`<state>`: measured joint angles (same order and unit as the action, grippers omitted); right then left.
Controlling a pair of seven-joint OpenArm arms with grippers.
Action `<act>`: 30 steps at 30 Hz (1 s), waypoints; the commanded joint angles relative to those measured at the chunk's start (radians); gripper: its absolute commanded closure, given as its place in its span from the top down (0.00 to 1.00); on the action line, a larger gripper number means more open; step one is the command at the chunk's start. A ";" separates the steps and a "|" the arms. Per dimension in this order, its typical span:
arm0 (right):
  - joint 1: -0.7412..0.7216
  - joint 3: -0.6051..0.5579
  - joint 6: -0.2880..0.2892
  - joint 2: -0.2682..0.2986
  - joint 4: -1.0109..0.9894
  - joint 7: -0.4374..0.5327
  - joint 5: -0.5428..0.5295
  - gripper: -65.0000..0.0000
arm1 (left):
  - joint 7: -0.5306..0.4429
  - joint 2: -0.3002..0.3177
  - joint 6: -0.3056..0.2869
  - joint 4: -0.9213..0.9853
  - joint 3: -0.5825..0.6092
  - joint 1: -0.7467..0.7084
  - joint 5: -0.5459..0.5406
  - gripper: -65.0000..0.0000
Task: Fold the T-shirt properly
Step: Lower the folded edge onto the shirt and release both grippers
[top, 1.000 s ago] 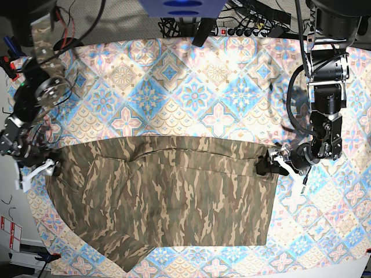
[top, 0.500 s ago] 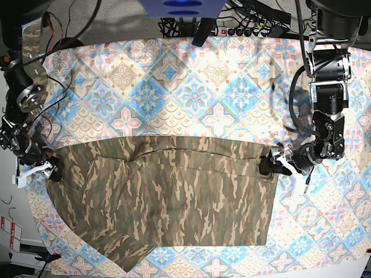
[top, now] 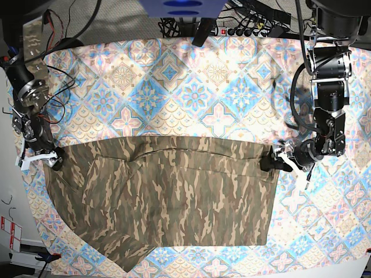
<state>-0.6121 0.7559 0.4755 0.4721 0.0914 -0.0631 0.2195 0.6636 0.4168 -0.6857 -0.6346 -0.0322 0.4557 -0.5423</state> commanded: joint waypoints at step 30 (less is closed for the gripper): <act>0.034 0.119 -0.016 -0.003 0.008 -0.037 -0.009 0.76 | -0.015 0.027 -0.012 -0.018 -0.004 0.018 -0.012 0.77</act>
<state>-0.5606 0.8772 0.4507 0.4679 0.0956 -0.0689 0.2066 0.6655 0.4297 -0.6884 -0.6346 -0.0322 0.4461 -0.5392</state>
